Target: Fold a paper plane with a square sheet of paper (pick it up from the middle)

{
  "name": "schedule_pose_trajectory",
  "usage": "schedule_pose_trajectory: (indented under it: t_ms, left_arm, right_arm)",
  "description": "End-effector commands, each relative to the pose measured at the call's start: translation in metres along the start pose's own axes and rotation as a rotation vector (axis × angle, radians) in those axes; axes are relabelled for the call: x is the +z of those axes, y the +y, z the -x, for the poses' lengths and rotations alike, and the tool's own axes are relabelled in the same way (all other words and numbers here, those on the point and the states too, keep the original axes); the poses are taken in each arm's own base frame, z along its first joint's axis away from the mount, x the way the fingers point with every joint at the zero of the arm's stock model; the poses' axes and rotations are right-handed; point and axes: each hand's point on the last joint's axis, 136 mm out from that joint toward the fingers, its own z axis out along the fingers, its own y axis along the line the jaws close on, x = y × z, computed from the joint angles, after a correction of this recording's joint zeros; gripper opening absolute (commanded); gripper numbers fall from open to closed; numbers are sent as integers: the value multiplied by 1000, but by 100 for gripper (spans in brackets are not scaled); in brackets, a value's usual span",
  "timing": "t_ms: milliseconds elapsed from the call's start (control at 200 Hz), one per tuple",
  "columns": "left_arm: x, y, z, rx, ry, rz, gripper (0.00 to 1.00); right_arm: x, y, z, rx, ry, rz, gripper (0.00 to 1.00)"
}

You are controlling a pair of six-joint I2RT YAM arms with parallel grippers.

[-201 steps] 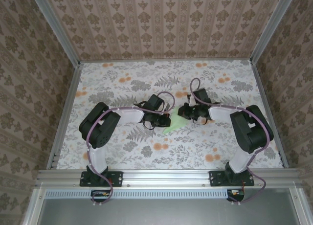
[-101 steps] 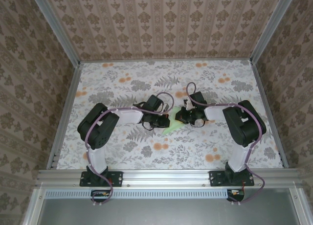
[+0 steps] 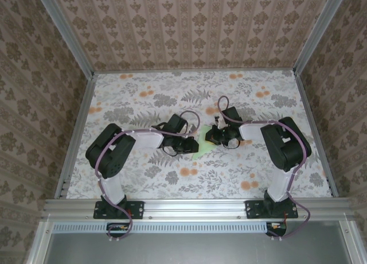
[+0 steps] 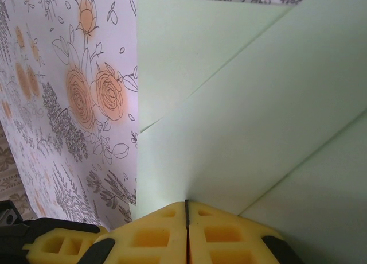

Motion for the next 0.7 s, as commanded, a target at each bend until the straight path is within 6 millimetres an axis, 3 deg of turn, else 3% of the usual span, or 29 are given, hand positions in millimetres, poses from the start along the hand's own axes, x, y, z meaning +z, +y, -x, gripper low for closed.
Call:
schedule_pose_trajectory:
  t_ms: [0,290,525,690]
  left_arm:
    - [5,11,-15,-56,54,5,18]
    - [4,30,-29,-79,88,86,18]
    - [-11,-7,-7,-14,21,-10,18]
    - [-11,-14,-13,-1,42,-29,18]
  right_arm:
    - [12,-41,-20,69,62,-138,8]
    - [15,-46,-22,76,76,-152,8]
    - [16,-46,-22,80,80,-153,8]
    - [22,-49,-22,92,87,-153,8]
